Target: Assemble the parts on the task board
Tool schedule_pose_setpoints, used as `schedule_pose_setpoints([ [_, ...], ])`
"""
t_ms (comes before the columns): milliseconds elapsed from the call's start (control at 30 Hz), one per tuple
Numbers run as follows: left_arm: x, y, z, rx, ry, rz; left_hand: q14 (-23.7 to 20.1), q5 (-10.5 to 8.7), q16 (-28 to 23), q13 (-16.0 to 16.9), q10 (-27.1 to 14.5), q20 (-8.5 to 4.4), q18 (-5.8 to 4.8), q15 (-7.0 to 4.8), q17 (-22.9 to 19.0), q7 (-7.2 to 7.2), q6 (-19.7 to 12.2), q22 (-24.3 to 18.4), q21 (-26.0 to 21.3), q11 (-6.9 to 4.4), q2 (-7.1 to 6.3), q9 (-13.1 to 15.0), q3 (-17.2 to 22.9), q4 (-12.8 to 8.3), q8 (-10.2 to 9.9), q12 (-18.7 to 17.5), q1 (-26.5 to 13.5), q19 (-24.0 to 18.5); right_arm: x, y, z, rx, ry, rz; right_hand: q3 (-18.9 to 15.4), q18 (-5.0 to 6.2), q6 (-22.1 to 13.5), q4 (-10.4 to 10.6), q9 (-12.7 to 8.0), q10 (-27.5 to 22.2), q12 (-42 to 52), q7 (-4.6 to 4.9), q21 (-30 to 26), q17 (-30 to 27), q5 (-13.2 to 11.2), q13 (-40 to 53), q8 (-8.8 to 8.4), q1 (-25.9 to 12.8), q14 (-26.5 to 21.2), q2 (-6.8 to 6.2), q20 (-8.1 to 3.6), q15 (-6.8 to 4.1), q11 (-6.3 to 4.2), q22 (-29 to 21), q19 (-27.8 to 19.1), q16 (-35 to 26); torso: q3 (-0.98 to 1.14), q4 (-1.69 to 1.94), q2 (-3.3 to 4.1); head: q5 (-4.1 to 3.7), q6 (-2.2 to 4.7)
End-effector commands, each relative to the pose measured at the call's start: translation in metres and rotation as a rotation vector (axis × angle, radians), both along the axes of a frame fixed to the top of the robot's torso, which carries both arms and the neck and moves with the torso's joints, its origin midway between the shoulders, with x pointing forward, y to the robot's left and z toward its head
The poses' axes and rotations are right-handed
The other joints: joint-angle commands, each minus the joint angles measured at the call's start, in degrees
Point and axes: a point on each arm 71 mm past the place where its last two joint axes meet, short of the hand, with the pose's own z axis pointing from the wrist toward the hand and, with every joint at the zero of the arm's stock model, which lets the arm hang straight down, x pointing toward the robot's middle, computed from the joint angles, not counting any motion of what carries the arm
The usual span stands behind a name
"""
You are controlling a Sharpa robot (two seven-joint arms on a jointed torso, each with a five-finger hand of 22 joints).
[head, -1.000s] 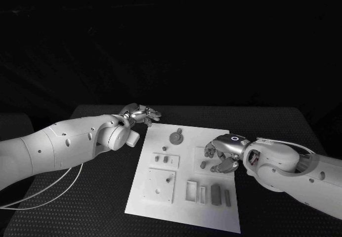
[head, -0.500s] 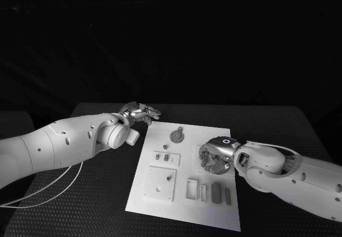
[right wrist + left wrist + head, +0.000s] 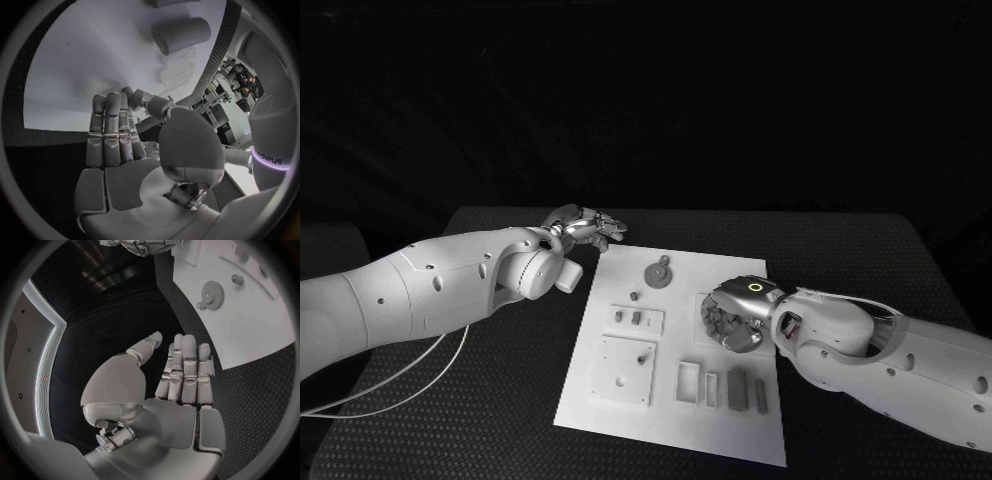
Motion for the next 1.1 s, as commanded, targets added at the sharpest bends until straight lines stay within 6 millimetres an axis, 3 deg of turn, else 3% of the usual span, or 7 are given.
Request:
schedule_pose_setpoints([
  [33, 0.0, -0.003, 0.001, -0.012, -0.004, -0.019, 0.32, 0.1, -0.2, 0.08, 0.28, -2.57, -0.28, -0.03, 0.08, 0.16, -0.34, 0.06, -0.22, 0.06, -0.01, -0.1, -0.25, 0.13, 0.23, 0.21, -0.78, 0.37, -0.002, 0.003, 0.001, 0.003, -0.03, 0.023, -0.07, -0.53, 0.89, 0.36, 0.2, 0.8, 0.51, -0.25, 0.57, 0.56, -0.33, 0.75, 0.46, 0.21, 0.48, 0.5, -0.22, -0.26, -0.18, 1.41, 0.6, 0.59, 0.02, 0.02, 0.0, -0.01, -0.07],
  [267, 0.0, -0.002, 0.001, -0.012, -0.002, -0.02, 0.32, 0.1, -0.21, 0.09, 0.28, -2.57, -0.28, -0.03, 0.09, 0.16, -0.34, 0.06, -0.23, 0.06, 0.01, -0.11, -0.25, 0.14, 0.24, 0.2, -0.8, 0.37, -0.003, 0.004, 0.002, 0.012, -0.049, 0.026, 0.66, -0.53, 3.0, -0.02, 0.86, 1.98, 2.02, -1.15, 3.33, 2.8, -0.33, 3.86, 1.17, 0.88, 1.17, 1.4, -1.19, -1.23, -1.18, 1.46, 1.72, 3.26, 0.01, 0.03, 0.02, -0.02, -0.15],
  [800, 0.0, -0.003, 0.001, -0.012, -0.002, -0.02, 0.32, 0.09, -0.23, 0.09, 0.27, -2.59, -0.28, -0.03, 0.11, 0.16, -0.37, 0.08, -0.26, 0.06, 0.0, -0.13, -0.27, 0.13, 0.25, 0.18, -0.82, 0.37, -0.002, 0.002, 0.004, 0.027, -0.082, 0.015, 3.73, -0.53, 4.8, -0.93, 1.69, 2.28, 3.17, -1.8, 5.92, 4.34, -0.34, 7.87, 1.46, 0.87, 1.21, 1.6, -1.75, -1.87, -1.84, 1.36, 1.86, 4.96, -0.04, 0.03, -0.03, -0.09, -0.14],
  [967, 0.0, -0.003, 0.001, -0.011, -0.002, -0.019, 0.32, 0.09, -0.23, 0.09, 0.26, -2.59, -0.28, -0.03, 0.12, 0.16, -0.38, 0.08, -0.27, 0.06, 0.01, -0.14, -0.27, 0.13, 0.25, 0.18, -0.83, 0.37, -0.005, -0.004, 0.005, 0.097, 0.015, -0.016, 4.09, -0.53, 5.01, -1.06, 1.84, 2.3, 3.3, -1.88, 6.32, 4.54, -0.33, 8.55, 1.46, 0.64, 1.21, 1.68, -1.85, -1.98, -1.93, 1.33, 1.93, 5.17, 0.02, 0.07, -0.03, 0.01, -0.16],
  [1100, 0.0, -0.002, 0.001, -0.011, -0.002, -0.018, 0.32, 0.1, -0.24, 0.09, 0.26, -2.6, -0.28, -0.03, 0.13, 0.16, -0.39, 0.09, -0.28, 0.06, 0.02, -0.14, -0.28, 0.14, 0.25, 0.17, -0.85, 0.37, -0.006, -0.008, 0.011, 0.139, 0.048, -0.032, 4.18, -0.53, 4.99, -1.2, 1.9, 2.19, 3.29, -1.88, 6.5, 4.63, -0.34, 8.88, 1.39, 0.45, 1.17, 1.99, -1.89, -2.01, -1.95, 1.31, 1.91, 5.24, -0.08, 0.09, -0.06, 0.07, -0.13],
])
